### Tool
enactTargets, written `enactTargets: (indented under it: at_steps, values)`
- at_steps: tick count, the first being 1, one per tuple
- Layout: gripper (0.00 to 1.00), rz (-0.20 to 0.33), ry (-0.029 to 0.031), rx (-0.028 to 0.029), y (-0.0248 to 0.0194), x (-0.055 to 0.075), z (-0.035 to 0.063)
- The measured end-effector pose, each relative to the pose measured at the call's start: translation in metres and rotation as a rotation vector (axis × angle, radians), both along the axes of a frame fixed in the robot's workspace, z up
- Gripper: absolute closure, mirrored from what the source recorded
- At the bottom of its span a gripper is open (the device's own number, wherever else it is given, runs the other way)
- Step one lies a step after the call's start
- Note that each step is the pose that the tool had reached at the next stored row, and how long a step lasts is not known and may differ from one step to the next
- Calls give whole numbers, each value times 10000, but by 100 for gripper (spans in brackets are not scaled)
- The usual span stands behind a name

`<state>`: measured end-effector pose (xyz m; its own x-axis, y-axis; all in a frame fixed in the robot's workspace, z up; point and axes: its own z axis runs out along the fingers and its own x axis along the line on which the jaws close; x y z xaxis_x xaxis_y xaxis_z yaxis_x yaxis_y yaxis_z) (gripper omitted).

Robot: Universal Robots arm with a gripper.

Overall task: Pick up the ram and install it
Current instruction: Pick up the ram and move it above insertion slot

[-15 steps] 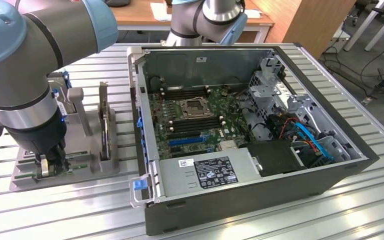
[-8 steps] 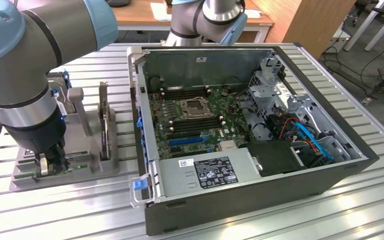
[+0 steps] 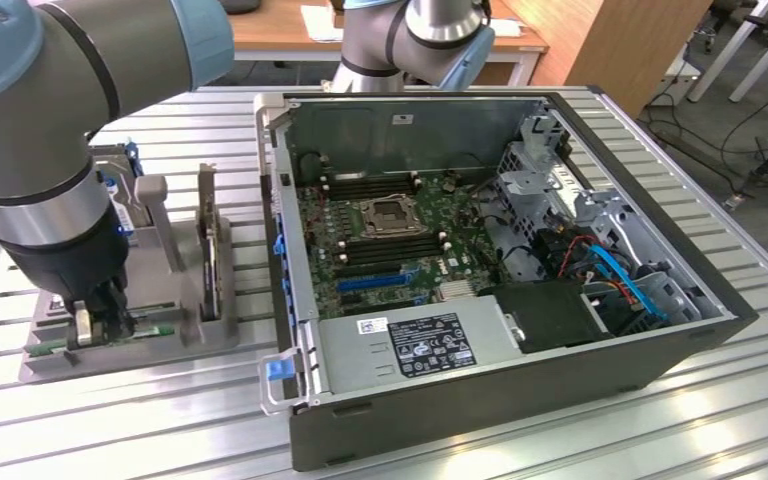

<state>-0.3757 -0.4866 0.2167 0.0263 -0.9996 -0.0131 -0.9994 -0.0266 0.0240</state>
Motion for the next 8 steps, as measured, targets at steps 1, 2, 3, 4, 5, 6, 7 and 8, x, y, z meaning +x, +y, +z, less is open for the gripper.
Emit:
enactTargets:
  at_steps: [1,2,3,4,5,6,7,8]
  values:
    - [89,-1,1,0,0,0,12]
    - [89,-3,0,0,0,0,25]
    - [89,-5,0,0,0,0,38]
    - [89,-6,0,0,0,0,50]
    - [89,-8,0,0,0,0,63]
    - [89,-10,0,0,0,0,76]
    - [89,-13,0,0,0,0,89]
    - [89,-14,0,0,0,0,103]
